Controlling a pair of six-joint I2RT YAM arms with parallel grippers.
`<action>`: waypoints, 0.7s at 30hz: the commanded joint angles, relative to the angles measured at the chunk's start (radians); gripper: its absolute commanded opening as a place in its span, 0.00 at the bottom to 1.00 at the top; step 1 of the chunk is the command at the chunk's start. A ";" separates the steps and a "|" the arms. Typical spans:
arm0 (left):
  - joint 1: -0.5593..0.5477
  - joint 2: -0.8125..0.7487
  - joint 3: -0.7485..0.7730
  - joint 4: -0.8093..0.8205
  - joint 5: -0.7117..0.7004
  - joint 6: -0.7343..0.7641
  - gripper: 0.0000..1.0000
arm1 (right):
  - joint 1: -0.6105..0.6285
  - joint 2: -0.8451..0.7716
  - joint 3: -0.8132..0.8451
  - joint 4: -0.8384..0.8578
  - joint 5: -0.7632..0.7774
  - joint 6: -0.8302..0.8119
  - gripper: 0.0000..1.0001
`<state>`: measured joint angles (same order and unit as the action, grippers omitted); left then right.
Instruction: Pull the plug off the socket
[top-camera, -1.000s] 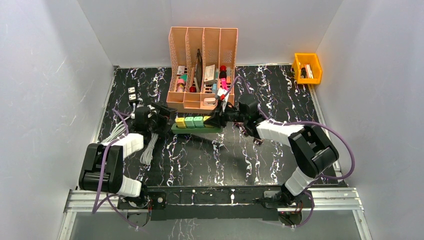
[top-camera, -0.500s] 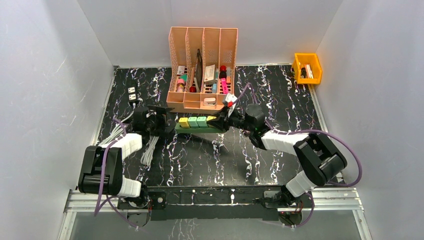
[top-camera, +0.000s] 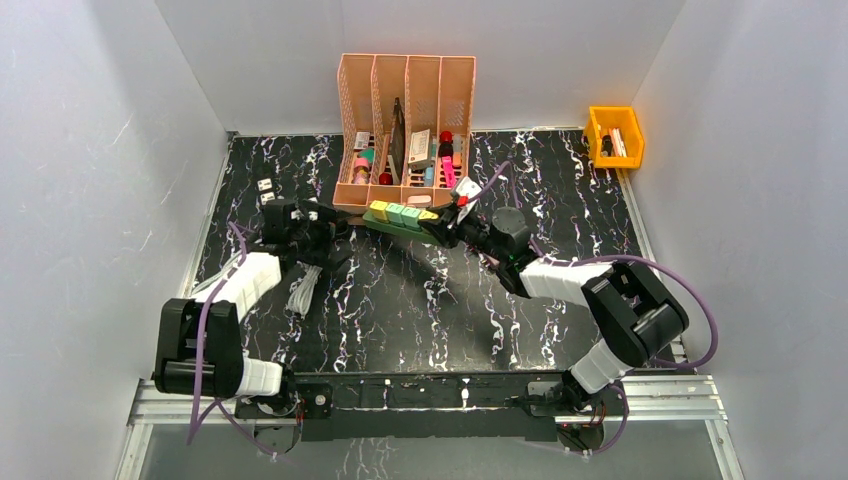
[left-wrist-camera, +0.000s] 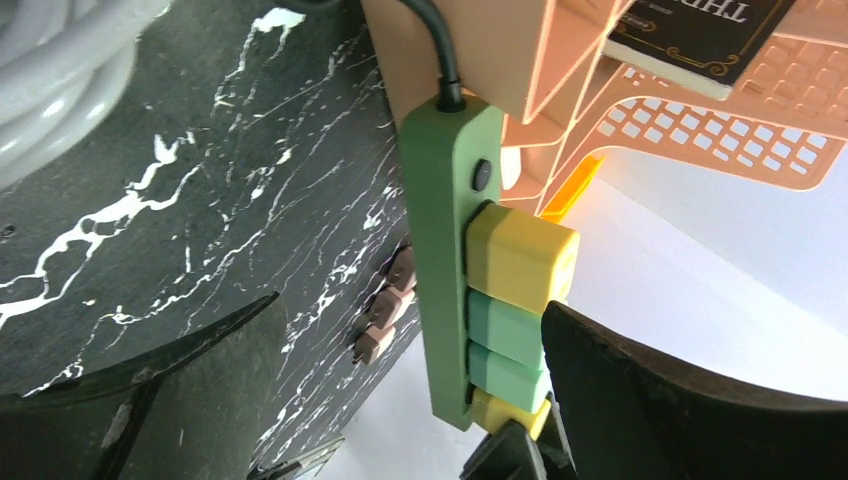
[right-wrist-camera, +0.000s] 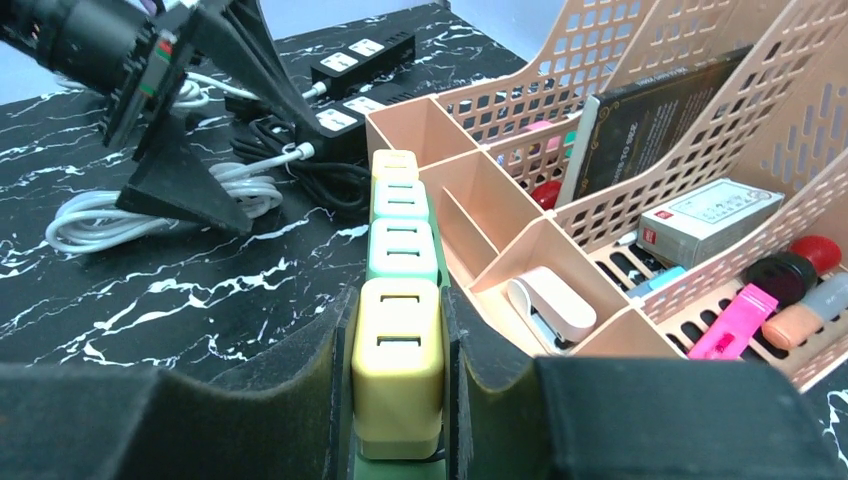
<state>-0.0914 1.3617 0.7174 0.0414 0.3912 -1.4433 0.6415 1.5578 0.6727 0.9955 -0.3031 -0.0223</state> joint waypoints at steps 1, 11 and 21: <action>0.007 0.001 -0.092 0.106 0.043 -0.087 0.98 | 0.011 -0.043 0.095 0.202 0.006 -0.008 0.00; 0.007 0.083 -0.131 0.317 0.044 -0.184 0.98 | 0.099 -0.111 0.090 0.139 -0.007 -0.009 0.00; 0.008 -0.028 -0.217 0.380 -0.044 -0.256 0.98 | 0.150 -0.199 0.066 0.074 -0.013 -0.002 0.00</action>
<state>-0.0872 1.3689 0.5484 0.3622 0.3717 -1.6356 0.7765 1.4445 0.6968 0.9260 -0.2905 -0.0307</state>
